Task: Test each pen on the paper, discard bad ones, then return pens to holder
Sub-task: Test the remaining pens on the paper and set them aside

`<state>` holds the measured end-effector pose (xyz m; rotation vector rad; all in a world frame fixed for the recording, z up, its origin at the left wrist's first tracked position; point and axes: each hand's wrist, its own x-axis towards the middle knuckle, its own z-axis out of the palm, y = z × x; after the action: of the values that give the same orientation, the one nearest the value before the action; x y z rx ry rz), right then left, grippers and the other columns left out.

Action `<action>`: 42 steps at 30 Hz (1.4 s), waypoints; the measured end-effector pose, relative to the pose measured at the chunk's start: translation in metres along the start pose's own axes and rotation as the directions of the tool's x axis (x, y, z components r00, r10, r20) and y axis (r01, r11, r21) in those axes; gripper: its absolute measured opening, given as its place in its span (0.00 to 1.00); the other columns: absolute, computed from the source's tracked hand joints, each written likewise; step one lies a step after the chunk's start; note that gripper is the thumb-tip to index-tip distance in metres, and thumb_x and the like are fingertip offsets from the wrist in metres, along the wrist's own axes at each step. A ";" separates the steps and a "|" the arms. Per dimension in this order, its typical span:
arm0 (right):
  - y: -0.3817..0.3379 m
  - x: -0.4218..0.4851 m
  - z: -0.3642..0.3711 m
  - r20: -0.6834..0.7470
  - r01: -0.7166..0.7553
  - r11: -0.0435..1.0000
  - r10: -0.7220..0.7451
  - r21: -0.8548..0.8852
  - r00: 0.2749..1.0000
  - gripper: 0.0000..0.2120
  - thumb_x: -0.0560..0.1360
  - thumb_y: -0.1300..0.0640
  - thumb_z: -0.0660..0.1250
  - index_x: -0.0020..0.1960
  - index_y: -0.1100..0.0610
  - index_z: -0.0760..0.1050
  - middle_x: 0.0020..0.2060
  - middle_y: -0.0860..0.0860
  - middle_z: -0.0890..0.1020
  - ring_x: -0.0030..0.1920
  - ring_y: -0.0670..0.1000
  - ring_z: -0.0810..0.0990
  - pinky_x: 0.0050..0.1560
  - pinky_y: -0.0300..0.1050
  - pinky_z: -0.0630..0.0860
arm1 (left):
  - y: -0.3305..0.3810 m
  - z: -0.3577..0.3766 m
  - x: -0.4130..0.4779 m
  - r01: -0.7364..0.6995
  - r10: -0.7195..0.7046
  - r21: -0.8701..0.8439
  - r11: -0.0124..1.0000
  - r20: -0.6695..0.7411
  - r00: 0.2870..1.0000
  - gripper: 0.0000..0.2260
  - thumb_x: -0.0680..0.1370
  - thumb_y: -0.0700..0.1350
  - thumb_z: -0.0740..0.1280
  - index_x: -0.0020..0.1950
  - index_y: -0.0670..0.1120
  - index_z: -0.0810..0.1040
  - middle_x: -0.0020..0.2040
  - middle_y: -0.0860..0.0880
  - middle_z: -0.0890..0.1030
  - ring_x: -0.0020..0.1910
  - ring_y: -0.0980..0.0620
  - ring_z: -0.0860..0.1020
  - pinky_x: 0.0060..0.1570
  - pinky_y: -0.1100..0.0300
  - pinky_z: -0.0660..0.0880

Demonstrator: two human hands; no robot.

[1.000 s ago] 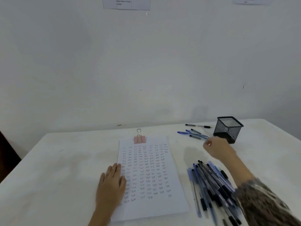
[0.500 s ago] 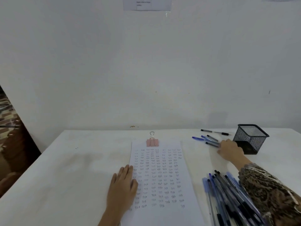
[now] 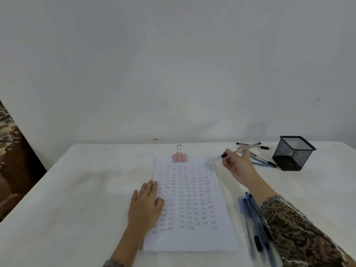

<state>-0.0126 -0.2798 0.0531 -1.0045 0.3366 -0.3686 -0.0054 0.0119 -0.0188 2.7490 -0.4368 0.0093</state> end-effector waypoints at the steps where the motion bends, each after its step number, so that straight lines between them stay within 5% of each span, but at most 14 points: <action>1: 0.011 0.001 0.000 0.004 -0.019 0.999 0.019 0.042 1.000 0.14 0.77 0.70 0.59 0.39 0.54 0.65 0.23 0.52 0.76 0.22 0.47 0.76 0.25 0.35 0.75 | 0.000 0.000 0.000 -0.001 0.001 0.010 1.000 0.000 1.000 0.43 0.61 0.59 0.30 0.76 0.48 0.47 0.77 0.51 0.49 0.75 0.54 0.46 0.73 0.55 0.42; 3: 0.029 0.001 0.000 -0.009 -0.070 0.996 0.071 0.046 0.997 0.16 0.76 0.73 0.60 0.34 0.57 0.67 0.22 0.52 0.74 0.23 0.46 0.77 0.26 0.33 0.74 | 0.001 0.001 -0.001 0.001 -0.001 0.027 1.000 -0.001 1.000 0.43 0.61 0.59 0.30 0.76 0.48 0.46 0.77 0.52 0.48 0.75 0.54 0.46 0.72 0.56 0.41; 6: 0.044 0.001 -0.001 -0.035 -0.032 0.999 0.031 -0.036 0.999 0.12 0.74 0.73 0.63 0.40 0.58 0.68 0.22 0.52 0.76 0.23 0.45 0.76 0.24 0.32 0.72 | 0.000 0.000 -0.002 0.002 -0.002 0.020 1.000 -0.005 1.000 0.43 0.61 0.59 0.30 0.76 0.49 0.47 0.77 0.52 0.49 0.75 0.55 0.46 0.72 0.57 0.41; 13: 0.064 0.011 -0.002 -0.021 0.156 0.905 -0.179 -0.396 0.984 0.27 0.67 0.80 0.59 0.29 0.50 0.53 0.21 0.42 0.57 0.24 0.43 0.53 0.24 0.31 0.58 | 0.000 0.002 -0.002 0.003 -0.002 0.009 1.000 -0.021 1.000 0.42 0.62 0.60 0.31 0.76 0.49 0.48 0.77 0.52 0.50 0.75 0.54 0.47 0.73 0.56 0.42; 27: 0.066 0.006 0.000 0.054 0.210 0.797 -0.218 -0.567 0.974 0.25 0.66 0.77 0.62 0.27 0.52 0.54 0.19 0.41 0.58 0.24 0.42 0.55 0.27 0.31 0.59 | -0.001 0.003 -0.002 0.003 -0.003 -0.008 1.000 -0.023 1.000 0.38 0.66 0.59 0.34 0.76 0.49 0.49 0.77 0.52 0.50 0.75 0.54 0.47 0.73 0.56 0.42; 33: 0.066 0.006 -0.002 0.018 0.172 0.865 -0.185 -0.471 0.983 0.25 0.68 0.76 0.62 0.28 0.52 0.54 0.21 0.42 0.58 0.23 0.43 0.54 0.23 0.34 0.56 | -0.001 0.003 -0.002 0.008 -0.009 -0.015 1.000 -0.018 1.000 0.39 0.65 0.60 0.33 0.76 0.50 0.49 0.76 0.52 0.50 0.75 0.55 0.47 0.72 0.57 0.41; 36: 0.058 0.004 -0.001 -0.072 0.077 0.969 -0.096 -0.233 0.993 0.24 0.75 0.59 0.63 0.26 0.51 0.56 0.20 0.45 0.57 0.20 0.44 0.56 0.20 0.34 0.54 | -0.001 0.003 -0.003 0.006 -0.006 -0.013 1.000 -0.025 1.000 0.41 0.64 0.60 0.32 0.76 0.50 0.49 0.76 0.52 0.50 0.75 0.55 0.47 0.72 0.57 0.41; 38: 0.051 0.005 -0.002 -0.144 0.001 0.987 -0.025 -0.162 0.989 0.24 0.80 0.44 0.54 0.28 0.52 0.61 0.17 0.46 0.62 0.18 0.44 0.62 0.19 0.34 0.54 | 0.000 0.003 -0.003 0.009 -0.009 -0.014 1.000 -0.029 1.000 0.42 0.62 0.60 0.31 0.76 0.49 0.49 0.76 0.52 0.50 0.75 0.55 0.47 0.72 0.57 0.41; 42: 0.050 0.007 -0.005 -0.143 -0.022 0.998 0.031 0.066 0.989 0.21 0.79 0.39 0.45 0.43 0.54 0.66 0.18 0.47 0.66 0.17 0.45 0.61 0.20 0.32 0.54 | 0.000 0.002 -0.004 0.013 -0.014 -0.013 1.000 -0.030 0.999 0.42 0.62 0.60 0.31 0.76 0.50 0.48 0.76 0.53 0.50 0.75 0.55 0.47 0.72 0.57 0.41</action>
<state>-0.0008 -0.2625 0.0066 -0.9115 0.4658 -0.4267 -0.0089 0.0121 -0.0212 2.7357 -0.4087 0.0444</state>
